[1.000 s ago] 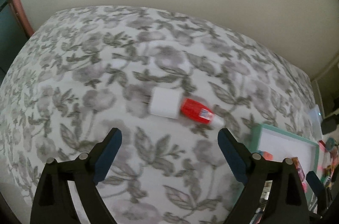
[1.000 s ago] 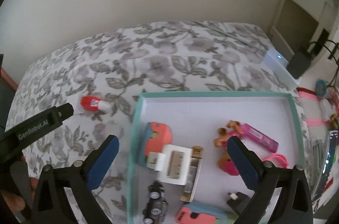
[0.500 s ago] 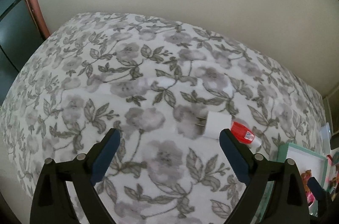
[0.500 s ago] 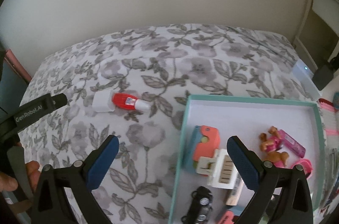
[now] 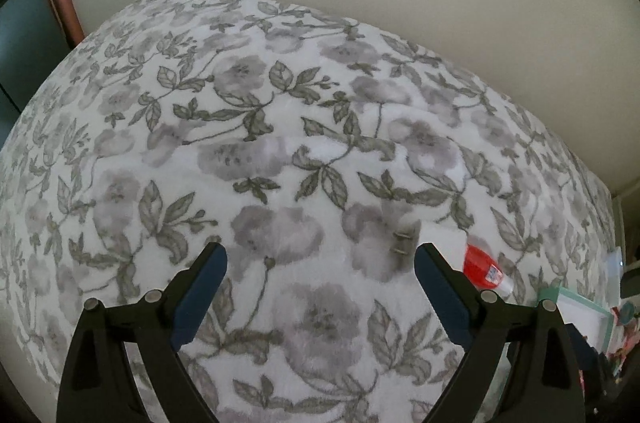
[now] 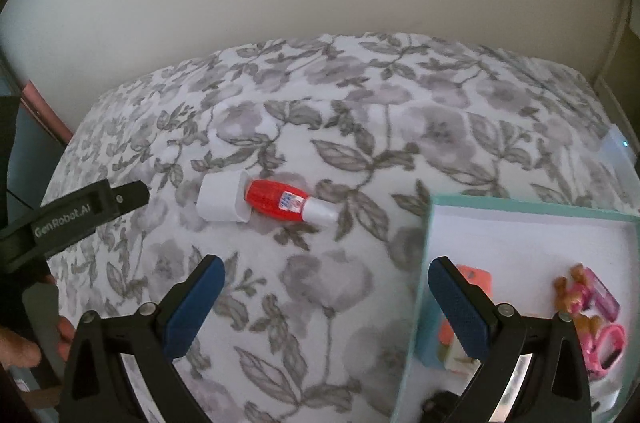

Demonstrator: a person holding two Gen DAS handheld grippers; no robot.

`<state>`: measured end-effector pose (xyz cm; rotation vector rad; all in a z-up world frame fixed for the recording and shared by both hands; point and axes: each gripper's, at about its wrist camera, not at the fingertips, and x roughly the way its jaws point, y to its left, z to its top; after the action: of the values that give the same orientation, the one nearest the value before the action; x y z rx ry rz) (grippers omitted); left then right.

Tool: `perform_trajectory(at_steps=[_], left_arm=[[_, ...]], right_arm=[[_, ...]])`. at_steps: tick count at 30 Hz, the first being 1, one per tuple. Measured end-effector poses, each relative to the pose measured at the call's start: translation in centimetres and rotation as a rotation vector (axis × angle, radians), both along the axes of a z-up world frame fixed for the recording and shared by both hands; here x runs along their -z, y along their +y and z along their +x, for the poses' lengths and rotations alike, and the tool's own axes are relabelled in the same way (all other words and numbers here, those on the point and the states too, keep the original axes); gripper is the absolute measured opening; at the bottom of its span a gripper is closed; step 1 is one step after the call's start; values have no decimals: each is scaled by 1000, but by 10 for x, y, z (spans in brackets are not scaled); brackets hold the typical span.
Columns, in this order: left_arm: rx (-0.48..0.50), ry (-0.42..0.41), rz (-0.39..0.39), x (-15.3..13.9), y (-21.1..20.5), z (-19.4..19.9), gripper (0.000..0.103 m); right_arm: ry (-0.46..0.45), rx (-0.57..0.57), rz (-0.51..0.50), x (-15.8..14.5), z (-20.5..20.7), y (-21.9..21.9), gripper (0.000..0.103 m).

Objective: Organize rigid objects
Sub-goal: 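Grasp the white plug with the left tool while the right tool grasps the red glue bottle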

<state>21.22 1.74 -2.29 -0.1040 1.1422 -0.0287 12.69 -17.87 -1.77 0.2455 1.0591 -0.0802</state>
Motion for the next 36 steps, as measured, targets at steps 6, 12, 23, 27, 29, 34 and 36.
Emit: perform_trajectory(at_steps=[6,12,23,27,29,34,36], left_arm=[[-14,14,-18,13,2,12,95],[-29,30,-55,26,4,21,95],[19,38,-110,34,-13,26,95],[33,38,-115,36,-19,27,95],[42,40,-114,37,-22,28,95],[66,37,-118,36,-27,28,95],[71,36,-122,36,-28,29,95]], right_arm=[[13,10,24,8,26,1,103],[60,-21,-7,25,46,7,103],[123,-94,-58,45,65,17,94],[140,-108,-80,52,73,20,90],[141,-109,-80,53,75,19,89],[133,-106,-85,55,82,18,86],[132,-103,-81,55,86,17,85]])
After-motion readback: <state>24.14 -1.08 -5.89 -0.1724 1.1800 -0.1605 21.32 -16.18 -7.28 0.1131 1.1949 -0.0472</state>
